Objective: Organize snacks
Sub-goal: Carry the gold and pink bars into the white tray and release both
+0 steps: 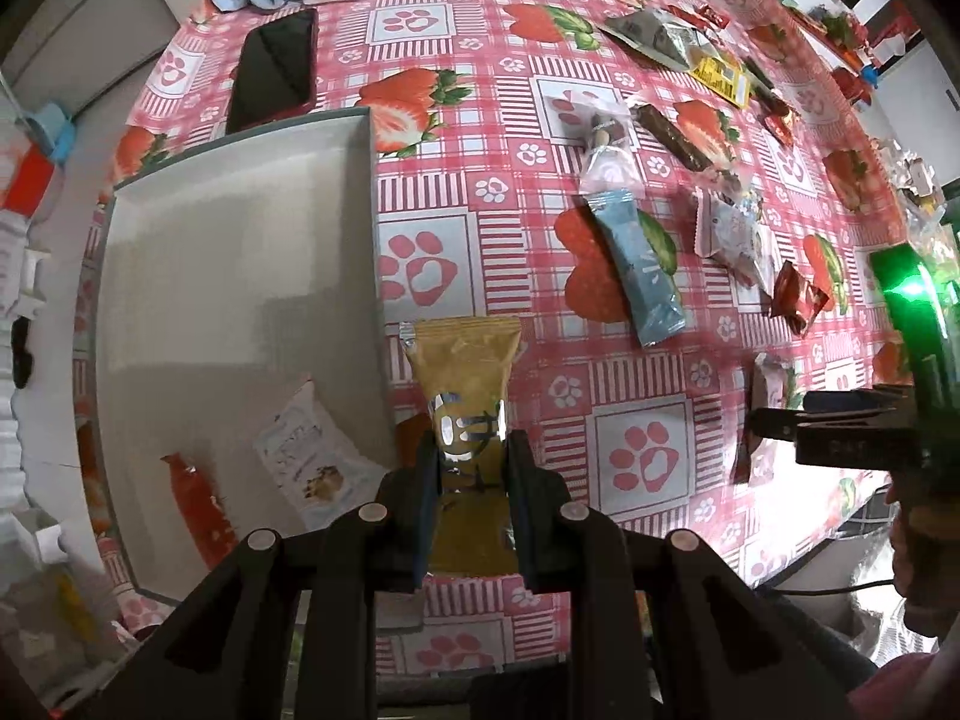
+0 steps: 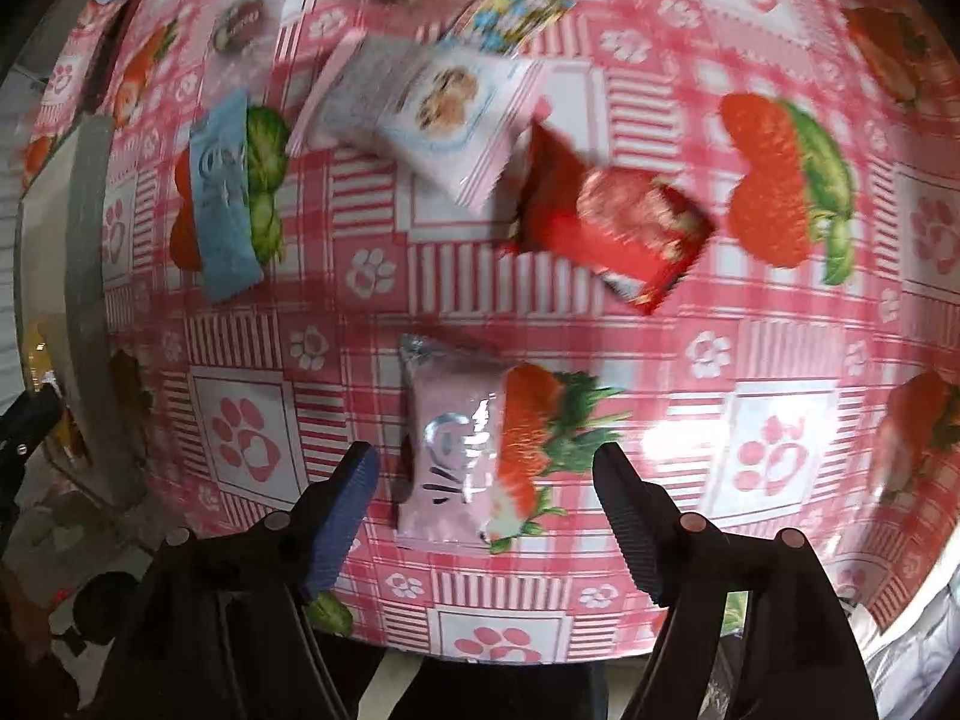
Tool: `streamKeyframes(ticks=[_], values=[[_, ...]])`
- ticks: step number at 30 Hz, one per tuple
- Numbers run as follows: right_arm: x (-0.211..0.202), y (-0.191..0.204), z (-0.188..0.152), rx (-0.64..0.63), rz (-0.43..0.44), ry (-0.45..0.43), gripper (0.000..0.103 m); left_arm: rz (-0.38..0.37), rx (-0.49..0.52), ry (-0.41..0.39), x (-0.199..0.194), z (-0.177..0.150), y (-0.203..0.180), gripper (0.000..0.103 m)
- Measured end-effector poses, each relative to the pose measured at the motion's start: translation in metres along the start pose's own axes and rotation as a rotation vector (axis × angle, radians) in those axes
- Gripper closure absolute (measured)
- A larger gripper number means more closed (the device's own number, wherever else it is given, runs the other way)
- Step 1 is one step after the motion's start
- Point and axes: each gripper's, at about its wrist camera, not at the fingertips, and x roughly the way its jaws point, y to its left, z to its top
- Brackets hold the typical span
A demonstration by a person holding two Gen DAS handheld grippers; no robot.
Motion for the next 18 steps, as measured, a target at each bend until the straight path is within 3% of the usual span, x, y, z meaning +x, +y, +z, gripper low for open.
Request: streamKeyframes(ticks=[5,18], values=[[0.012,0.033,-0.005,-0.112,-0.112,0.005,0.074,0.02,0.004,-0.008,-0.004,-0.002,0.004,0.079],[-0.06,0.12,0.006,-0.228,0.049,-0.107,0.077,0.056,-0.101,-0.069,-0.023,0.002,0.033,0.079]])
